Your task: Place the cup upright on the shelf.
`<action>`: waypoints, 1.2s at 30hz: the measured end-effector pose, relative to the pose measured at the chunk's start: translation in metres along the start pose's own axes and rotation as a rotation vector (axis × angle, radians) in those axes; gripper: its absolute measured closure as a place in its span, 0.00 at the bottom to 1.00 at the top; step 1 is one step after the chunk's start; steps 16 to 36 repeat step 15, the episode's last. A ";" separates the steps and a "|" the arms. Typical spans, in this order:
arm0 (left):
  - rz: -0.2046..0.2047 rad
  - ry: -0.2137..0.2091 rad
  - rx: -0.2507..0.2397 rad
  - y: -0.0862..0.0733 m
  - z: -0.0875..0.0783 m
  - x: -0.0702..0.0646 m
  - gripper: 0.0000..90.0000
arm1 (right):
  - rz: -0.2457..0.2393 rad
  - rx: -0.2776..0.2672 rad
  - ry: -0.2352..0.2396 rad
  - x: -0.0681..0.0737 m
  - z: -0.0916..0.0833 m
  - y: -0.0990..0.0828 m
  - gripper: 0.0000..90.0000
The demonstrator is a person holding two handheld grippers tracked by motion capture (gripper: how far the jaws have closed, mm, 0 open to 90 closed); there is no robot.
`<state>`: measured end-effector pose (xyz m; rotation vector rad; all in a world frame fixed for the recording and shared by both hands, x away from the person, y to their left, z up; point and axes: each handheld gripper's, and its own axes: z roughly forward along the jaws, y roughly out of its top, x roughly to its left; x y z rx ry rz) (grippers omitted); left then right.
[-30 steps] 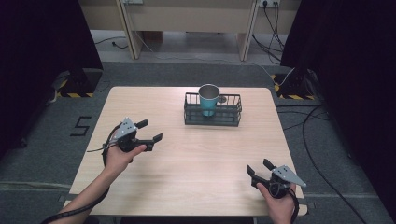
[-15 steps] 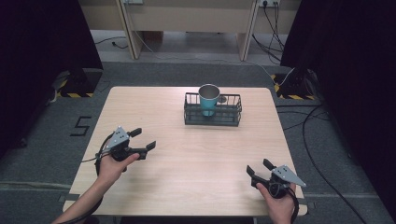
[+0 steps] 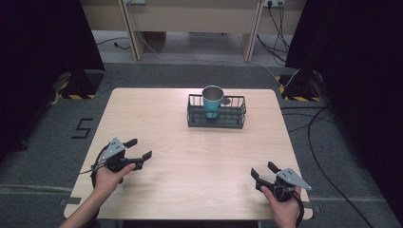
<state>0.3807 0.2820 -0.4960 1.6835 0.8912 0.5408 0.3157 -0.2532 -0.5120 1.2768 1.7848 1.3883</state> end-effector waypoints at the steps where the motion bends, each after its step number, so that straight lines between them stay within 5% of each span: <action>1: -0.002 0.003 0.000 -0.001 0.000 0.000 0.16 | -0.001 0.000 0.000 0.000 0.000 0.000 0.25; 10: -0.024 0.019 -0.002 -0.013 -0.006 -0.001 0.16 | 0.001 0.000 0.003 0.000 0.000 0.000 0.25; 36: -0.022 0.021 -0.024 -0.010 -0.008 0.000 0.16 | -0.005 0.003 0.003 0.000 0.000 0.000 0.25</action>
